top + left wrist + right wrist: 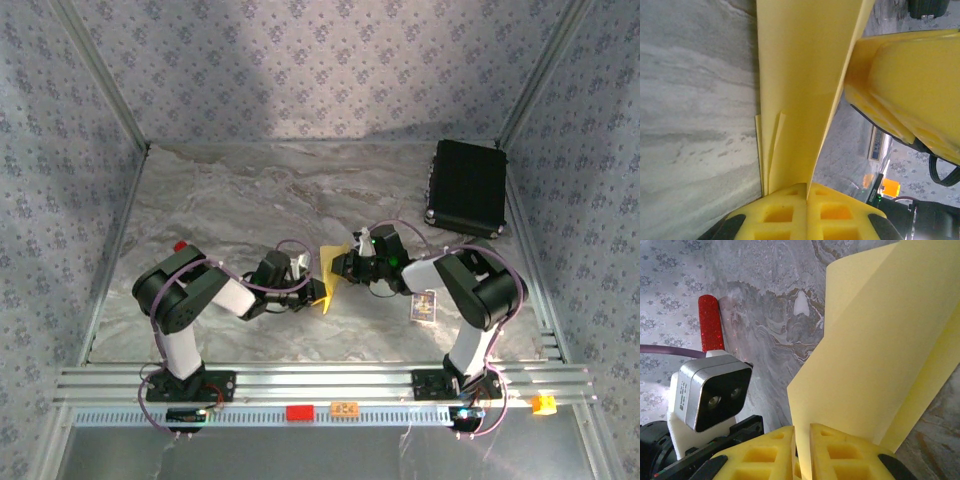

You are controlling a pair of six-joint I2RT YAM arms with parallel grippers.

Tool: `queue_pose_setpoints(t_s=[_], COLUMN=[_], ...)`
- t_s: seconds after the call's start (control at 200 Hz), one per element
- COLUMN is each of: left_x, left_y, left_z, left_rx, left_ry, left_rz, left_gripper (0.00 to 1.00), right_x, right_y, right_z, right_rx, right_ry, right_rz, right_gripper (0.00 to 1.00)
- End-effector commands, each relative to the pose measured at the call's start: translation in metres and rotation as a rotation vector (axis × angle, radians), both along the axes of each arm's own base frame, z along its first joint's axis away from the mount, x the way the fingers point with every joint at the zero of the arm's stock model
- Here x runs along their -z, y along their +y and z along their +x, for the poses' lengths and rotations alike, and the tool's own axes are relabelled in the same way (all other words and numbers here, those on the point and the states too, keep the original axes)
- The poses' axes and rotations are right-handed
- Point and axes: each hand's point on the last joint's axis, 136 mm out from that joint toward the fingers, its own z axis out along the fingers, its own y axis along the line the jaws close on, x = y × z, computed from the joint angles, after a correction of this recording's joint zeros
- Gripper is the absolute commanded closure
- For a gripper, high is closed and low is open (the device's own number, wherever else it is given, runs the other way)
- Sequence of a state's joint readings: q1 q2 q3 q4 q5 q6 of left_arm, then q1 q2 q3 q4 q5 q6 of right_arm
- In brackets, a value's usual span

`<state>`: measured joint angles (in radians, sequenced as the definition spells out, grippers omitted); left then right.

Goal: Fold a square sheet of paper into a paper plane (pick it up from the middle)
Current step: Fold the wing for the fifth time at the center of the table.

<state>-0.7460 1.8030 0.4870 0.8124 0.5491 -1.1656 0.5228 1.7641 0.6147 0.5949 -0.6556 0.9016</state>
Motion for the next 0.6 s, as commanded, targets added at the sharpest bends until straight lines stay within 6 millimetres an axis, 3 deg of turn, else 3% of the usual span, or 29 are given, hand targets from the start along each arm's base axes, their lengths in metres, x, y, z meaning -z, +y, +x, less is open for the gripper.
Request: queue_pose_setpoints(t_s=[0.0,0.595], left_x=[0.018,0.026], left_y=[0.013,0.017], left_z=[0.002,0.002], left_rx=[-0.050,-0.068], left_ry=[0.031,0.066], left_rz=[0.053,0.085], left_gripper=[1.00,1.00], right_x=[-0.003,0.007], right_y=[0.005,0.005], right_z=[0.006,0.010], right_rx=[-0.007,-0.004], right_ry=[0.001,0.027], right_rz=[0.024,0.014], right_gripper=[0.82,0.82])
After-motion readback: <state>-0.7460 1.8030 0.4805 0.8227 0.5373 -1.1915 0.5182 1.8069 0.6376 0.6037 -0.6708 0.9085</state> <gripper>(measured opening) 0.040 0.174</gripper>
